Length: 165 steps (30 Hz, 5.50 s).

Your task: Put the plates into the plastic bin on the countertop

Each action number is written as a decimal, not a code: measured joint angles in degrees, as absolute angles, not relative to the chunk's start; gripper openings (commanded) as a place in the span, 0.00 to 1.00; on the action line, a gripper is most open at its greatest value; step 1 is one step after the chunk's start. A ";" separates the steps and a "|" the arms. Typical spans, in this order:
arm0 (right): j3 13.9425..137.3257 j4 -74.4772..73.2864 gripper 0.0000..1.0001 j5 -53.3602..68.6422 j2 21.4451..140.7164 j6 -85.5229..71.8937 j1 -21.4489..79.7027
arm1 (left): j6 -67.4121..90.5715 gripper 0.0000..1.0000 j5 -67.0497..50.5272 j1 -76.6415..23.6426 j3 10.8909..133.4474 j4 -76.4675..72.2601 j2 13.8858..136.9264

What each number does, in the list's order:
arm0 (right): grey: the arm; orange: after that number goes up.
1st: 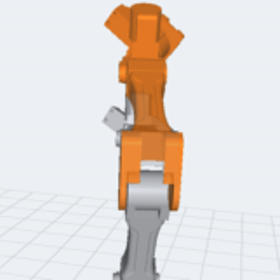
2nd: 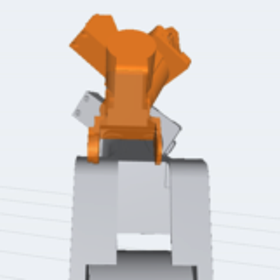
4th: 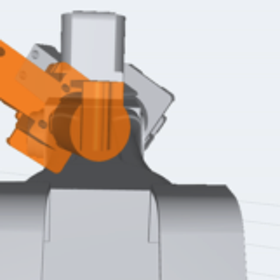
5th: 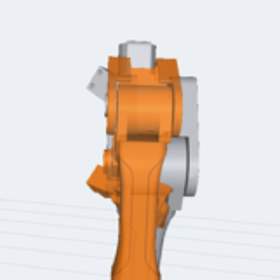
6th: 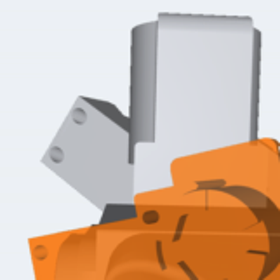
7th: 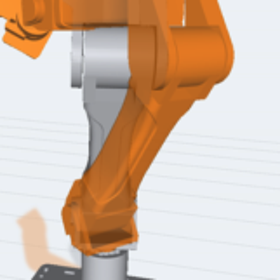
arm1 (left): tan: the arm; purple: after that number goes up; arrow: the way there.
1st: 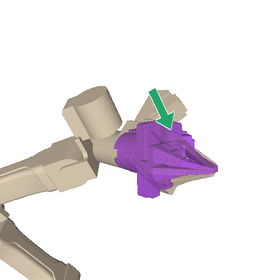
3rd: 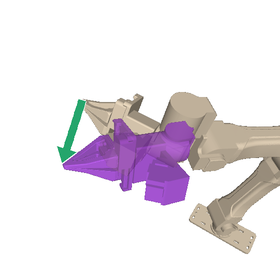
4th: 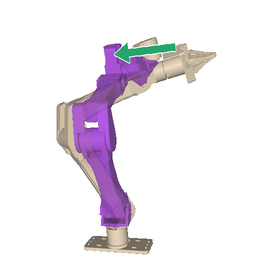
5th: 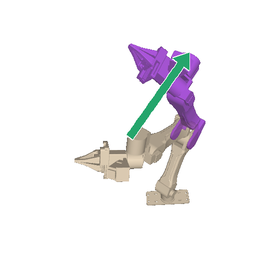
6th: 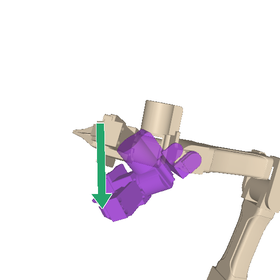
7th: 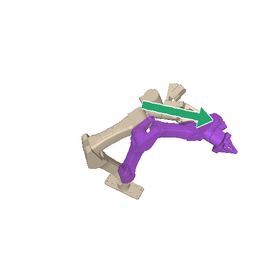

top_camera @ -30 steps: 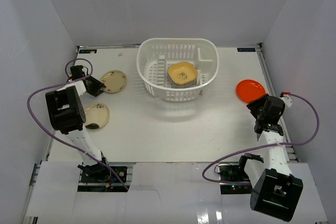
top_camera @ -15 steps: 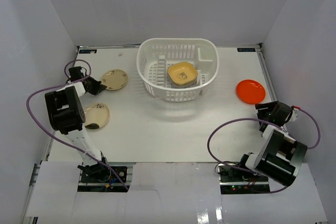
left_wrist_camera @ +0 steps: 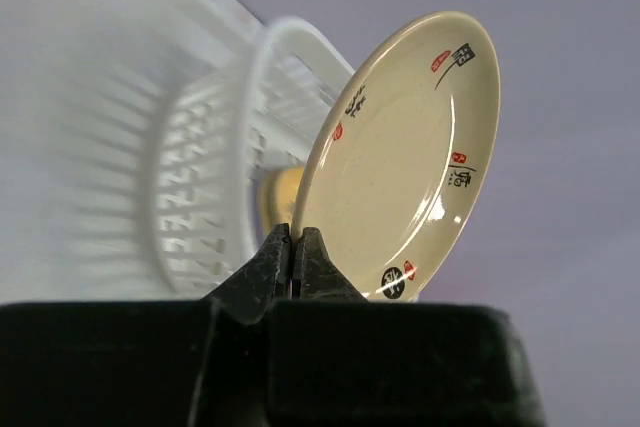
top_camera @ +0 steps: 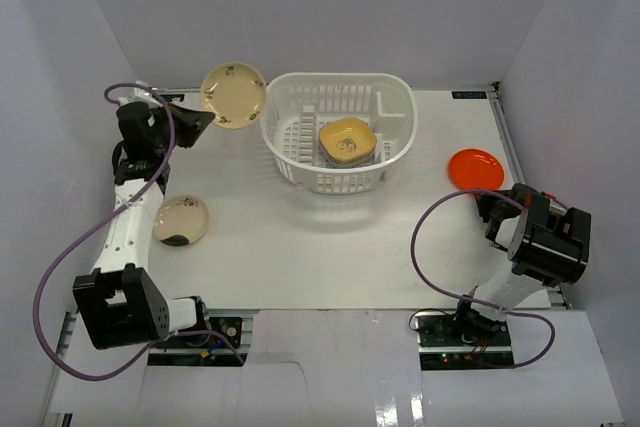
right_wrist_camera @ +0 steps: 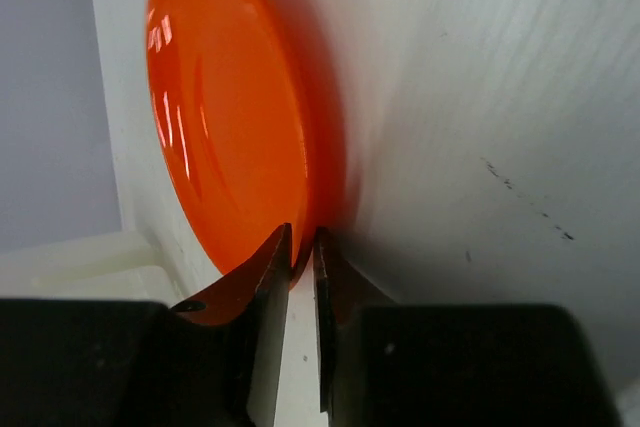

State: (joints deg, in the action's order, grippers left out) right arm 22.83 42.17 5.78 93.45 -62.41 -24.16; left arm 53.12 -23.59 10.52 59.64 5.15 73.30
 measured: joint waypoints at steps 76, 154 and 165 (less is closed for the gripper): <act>67.72 6.09 0.57 -8.03 83.72 -29.47 52.45 | 29.28 0.88 6.20 -25.45 68.88 27.03 37.10; 71.64 -1.28 0.74 -3.53 95.24 -32.32 20.80 | 29.82 0.98 19.00 -25.45 47.64 37.32 24.25; 76.03 -5.96 0.90 4.91 84.16 -26.52 21.08 | 33.06 0.98 12.08 -25.45 49.04 31.48 26.79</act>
State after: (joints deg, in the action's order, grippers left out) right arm 76.03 -5.96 4.91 84.16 -26.52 21.08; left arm 33.06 12.08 -25.45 49.04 31.48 26.79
